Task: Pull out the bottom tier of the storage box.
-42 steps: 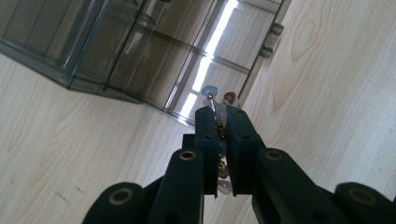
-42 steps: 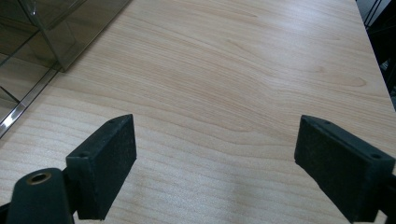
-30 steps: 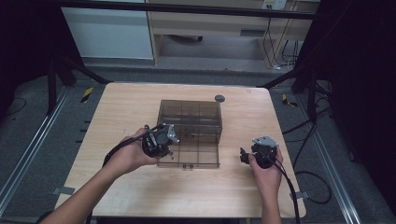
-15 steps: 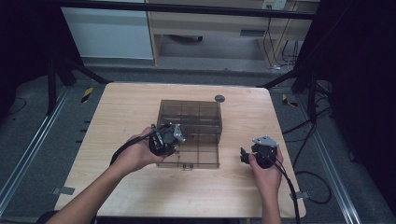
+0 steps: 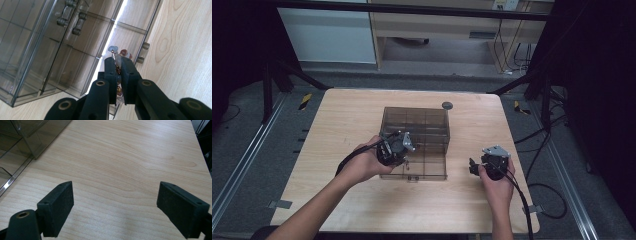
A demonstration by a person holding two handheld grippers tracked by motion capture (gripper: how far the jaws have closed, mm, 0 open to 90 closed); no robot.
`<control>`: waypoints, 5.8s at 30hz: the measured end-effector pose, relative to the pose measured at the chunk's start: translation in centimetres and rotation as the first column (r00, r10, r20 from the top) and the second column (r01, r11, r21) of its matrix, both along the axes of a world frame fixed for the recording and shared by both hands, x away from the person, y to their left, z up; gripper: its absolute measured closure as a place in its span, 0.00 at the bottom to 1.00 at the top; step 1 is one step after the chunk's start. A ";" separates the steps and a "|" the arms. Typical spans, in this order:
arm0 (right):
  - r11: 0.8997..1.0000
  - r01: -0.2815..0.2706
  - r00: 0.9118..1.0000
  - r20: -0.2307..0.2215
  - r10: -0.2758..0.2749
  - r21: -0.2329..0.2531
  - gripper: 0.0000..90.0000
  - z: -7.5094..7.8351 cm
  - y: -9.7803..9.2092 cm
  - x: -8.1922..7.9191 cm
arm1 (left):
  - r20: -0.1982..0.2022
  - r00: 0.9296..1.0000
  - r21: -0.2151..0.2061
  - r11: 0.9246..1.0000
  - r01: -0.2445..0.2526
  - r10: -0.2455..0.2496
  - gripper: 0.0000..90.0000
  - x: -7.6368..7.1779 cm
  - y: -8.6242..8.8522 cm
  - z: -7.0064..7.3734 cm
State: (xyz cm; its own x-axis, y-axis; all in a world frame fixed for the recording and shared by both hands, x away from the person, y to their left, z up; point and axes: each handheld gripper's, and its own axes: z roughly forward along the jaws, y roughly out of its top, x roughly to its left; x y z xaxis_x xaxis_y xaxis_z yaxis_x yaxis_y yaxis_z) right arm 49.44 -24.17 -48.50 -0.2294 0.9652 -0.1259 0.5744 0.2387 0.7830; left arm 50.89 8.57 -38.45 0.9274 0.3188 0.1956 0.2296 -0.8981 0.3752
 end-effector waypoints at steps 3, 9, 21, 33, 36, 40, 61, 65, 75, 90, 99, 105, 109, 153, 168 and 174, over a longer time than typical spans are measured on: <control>1.000 -0.003 1.000 0.003 0.003 -0.003 0.16 0.0 0.0 0.0 | 0.001 1.000 0.001 1.000 0.001 -0.001 0.94 0.1 -0.2 -0.2; 1.000 0.002 1.000 -0.002 -0.002 0.003 0.16 0.0 -0.1 0.1 | -0.013 1.000 0.005 1.000 0.012 -0.012 0.94 0.3 -0.7 -0.7; 1.000 -0.001 1.000 -0.001 0.001 0.002 0.16 0.0 -0.1 0.1 | -0.005 1.000 -0.019 0.999 0.028 -0.028 0.94 0.5 -1.9 -0.9; 1.000 -0.005 1.000 0.001 0.005 -0.003 0.16 0.0 -0.2 0.1 | -0.011 0.999 -0.030 0.999 0.030 -0.030 0.94 0.5 -2.6 -1.5; 1.000 -0.001 1.000 -0.004 0.001 0.001 0.16 0.0 -0.2 0.1 | -0.009 1.000 -0.027 0.999 0.030 -0.030 0.94 0.6 -2.5 -1.7; 1.000 0.007 1.000 -0.008 -0.007 0.004 0.16 0.0 -0.2 0.1 | -0.010 1.000 -0.016 1.000 0.027 -0.027 0.94 0.7 -2.6 -2.2; 1.000 -0.001 1.000 -0.003 0.001 0.007 0.16 0.0 -0.3 0.1 | -0.004 1.000 -0.038 0.999 0.012 -0.013 0.93 0.9 -3.0 -3.4; 1.000 0.001 1.000 -0.005 -0.001 0.006 0.16 0.0 -0.2 0.1 | 0.005 1.000 -0.048 0.999 0.007 -0.007 0.94 0.8 -2.8 -3.7; 1.000 0.002 1.000 -0.006 -0.002 0.011 0.16 0.0 -0.1 0.1 | 0.012 1.000 -0.076 0.997 -0.018 0.019 0.94 0.7 -2.4 -4.7; 1.000 -0.009 1.000 -0.002 0.009 -0.002 0.16 -0.1 -0.2 0.1 | 0.005 0.999 -0.124 0.991 -0.045 0.046 0.93 0.8 -2.6 -5.8; 1.000 0.001 1.000 -0.011 -0.001 0.011 0.16 -0.1 -0.1 0.1 | -0.005 0.999 -0.123 0.991 -0.044 0.044 0.93 0.9 -2.8 -6.2; 1.000 -0.004 1.000 -0.008 0.004 0.009 0.16 -0.1 -0.1 0.0 | -0.012 0.998 -0.119 0.991 -0.055 0.054 0.93 1.0 -2.7 -6.4; 1.000 -0.007 1.000 -0.009 0.007 0.006 0.16 -0.1 -0.1 0.1 | -0.015 0.998 -0.127 0.990 -0.062 0.061 0.93 0.9 -2.7 -6.5; 0.999 -0.041 0.999 -0.010 0.041 -0.004 0.23 -0.2 1.1 -1.5 | 0.040 0.997 -0.189 0.981 -0.050 0.059 0.74 -0.3 -0.9 -2.6; 0.999 -0.038 0.999 -0.005 0.038 -0.001 0.26 0.2 2.2 -4.6 | 0.067 0.994 -0.198 0.978 -0.069 0.084 0.71 -0.9 -0.4 -0.8; 0.996 -0.084 0.996 0.012 0.084 0.011 0.33 0.7 3.5 -5.9 | 0.080 0.993 -0.180 0.981 -0.071 0.087 0.71 -1.0 -0.5 0.2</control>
